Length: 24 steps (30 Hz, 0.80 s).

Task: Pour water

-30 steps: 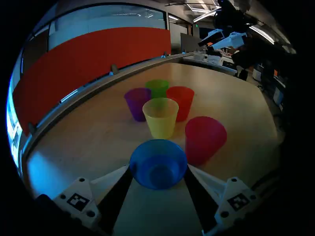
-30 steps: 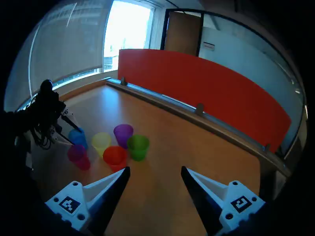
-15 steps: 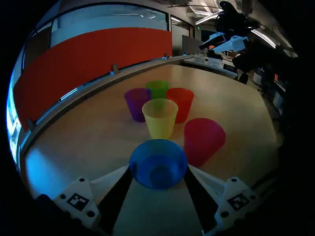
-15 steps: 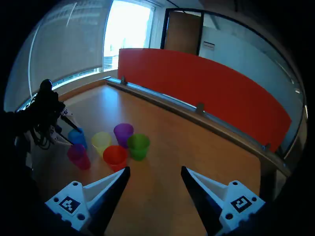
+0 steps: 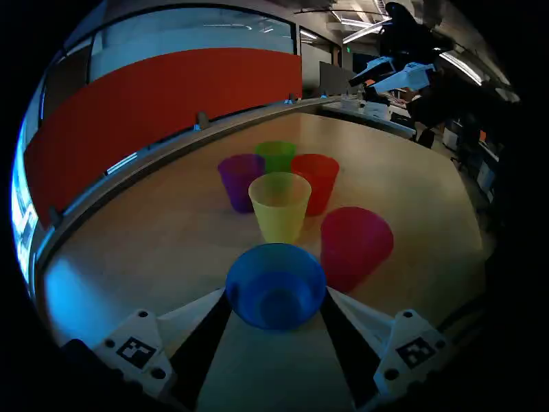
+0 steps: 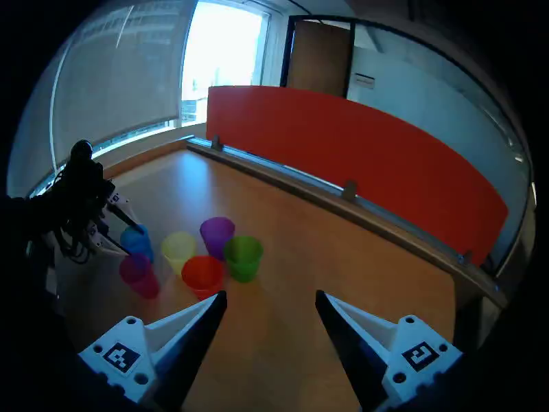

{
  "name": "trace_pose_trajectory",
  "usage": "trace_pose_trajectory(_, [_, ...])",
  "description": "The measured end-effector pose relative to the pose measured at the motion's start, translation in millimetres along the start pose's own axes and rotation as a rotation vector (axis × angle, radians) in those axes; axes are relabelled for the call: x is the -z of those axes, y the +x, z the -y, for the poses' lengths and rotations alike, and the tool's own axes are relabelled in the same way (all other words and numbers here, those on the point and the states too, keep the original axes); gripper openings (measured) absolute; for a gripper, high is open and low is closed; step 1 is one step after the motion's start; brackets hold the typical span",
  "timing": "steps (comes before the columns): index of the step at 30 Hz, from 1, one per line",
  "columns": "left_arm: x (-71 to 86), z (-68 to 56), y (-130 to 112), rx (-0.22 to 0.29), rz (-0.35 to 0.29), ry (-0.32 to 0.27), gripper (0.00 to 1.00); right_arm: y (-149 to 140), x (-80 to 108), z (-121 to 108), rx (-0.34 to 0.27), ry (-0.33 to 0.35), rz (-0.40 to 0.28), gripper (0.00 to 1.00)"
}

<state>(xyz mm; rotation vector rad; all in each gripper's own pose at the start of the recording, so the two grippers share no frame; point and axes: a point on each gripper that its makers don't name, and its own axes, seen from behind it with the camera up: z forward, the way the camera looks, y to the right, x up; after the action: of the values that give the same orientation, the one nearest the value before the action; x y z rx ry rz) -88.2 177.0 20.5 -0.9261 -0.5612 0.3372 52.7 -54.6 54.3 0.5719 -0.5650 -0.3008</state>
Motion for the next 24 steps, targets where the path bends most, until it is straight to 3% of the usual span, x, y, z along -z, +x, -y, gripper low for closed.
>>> trace_pose_trajectory(9, [13.4,5.8,16,0.016,-0.059,0.02,0.85,4,-2.3,1,0.0,0.005,-0.01,1.0])
trace_pose_trajectory(24, [41.0,18.8,55,0.002,-0.152,0.073,0.85,16,-8.7,6,0.009,0.02,-0.038,1.0])
